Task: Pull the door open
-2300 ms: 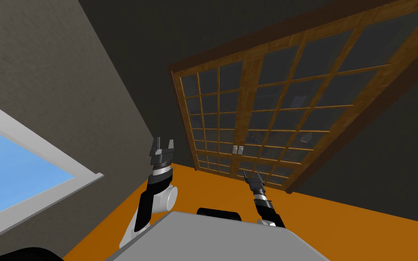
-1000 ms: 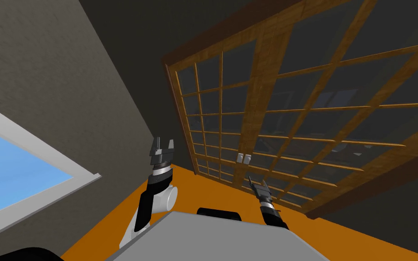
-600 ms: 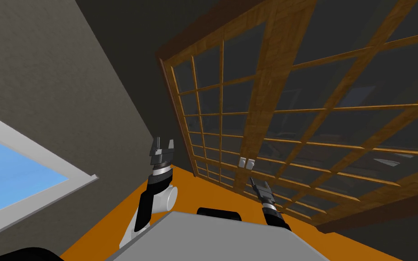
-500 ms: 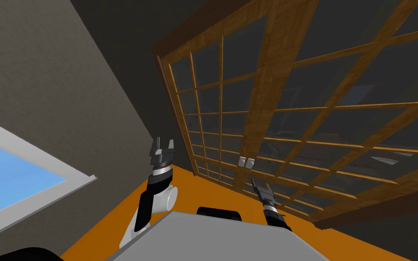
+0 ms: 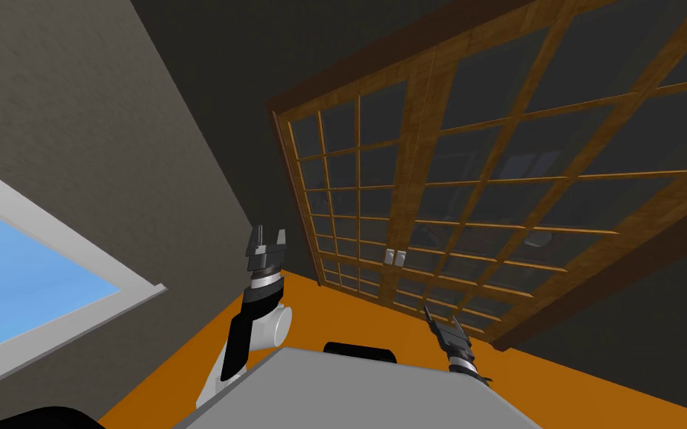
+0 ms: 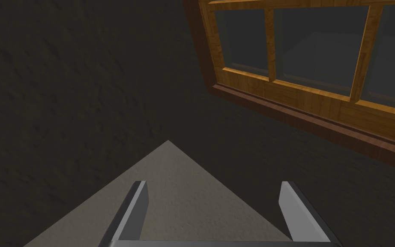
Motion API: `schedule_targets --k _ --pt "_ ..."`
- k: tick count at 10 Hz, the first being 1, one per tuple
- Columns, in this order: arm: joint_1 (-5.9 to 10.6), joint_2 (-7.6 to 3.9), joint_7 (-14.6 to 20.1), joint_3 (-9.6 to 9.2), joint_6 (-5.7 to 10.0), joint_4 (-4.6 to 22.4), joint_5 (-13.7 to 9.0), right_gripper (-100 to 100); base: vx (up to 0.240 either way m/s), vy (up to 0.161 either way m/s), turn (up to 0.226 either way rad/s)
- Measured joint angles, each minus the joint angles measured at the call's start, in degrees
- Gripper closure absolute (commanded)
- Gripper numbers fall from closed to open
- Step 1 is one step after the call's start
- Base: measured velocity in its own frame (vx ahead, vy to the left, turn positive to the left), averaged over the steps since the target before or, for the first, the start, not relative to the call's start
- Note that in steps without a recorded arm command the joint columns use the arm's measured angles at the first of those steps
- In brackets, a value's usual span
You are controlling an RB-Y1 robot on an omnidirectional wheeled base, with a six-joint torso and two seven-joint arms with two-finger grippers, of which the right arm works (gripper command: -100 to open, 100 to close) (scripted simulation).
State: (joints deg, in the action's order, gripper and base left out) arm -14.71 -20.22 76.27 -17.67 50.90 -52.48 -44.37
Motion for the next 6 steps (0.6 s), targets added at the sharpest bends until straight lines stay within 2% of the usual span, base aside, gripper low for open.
schedule_targets --k 2,3,4,5,6 --pt "-0.15 -0.14 0.27 0.24 0.22 1.44 -0.18 -100 -0.092 -0.011 -0.043" --pt "-0.10 -0.39 0.97 0.40 0.80 3.54 -0.29 -100 -0.133 -0.017 -0.065" --pt "-1.22 -1.03 1.21 0.94 0.72 3.74 -0.69 -100 -0.162 -0.020 -0.048" --pt "-3.38 -1.84 0.73 1.85 -0.07 2.34 -1.34 -100 -0.113 -0.004 -0.025" --pt "-3.38 -1.96 0.83 2.07 -0.10 3.41 -1.50 -100 -0.043 0.006 0.002"
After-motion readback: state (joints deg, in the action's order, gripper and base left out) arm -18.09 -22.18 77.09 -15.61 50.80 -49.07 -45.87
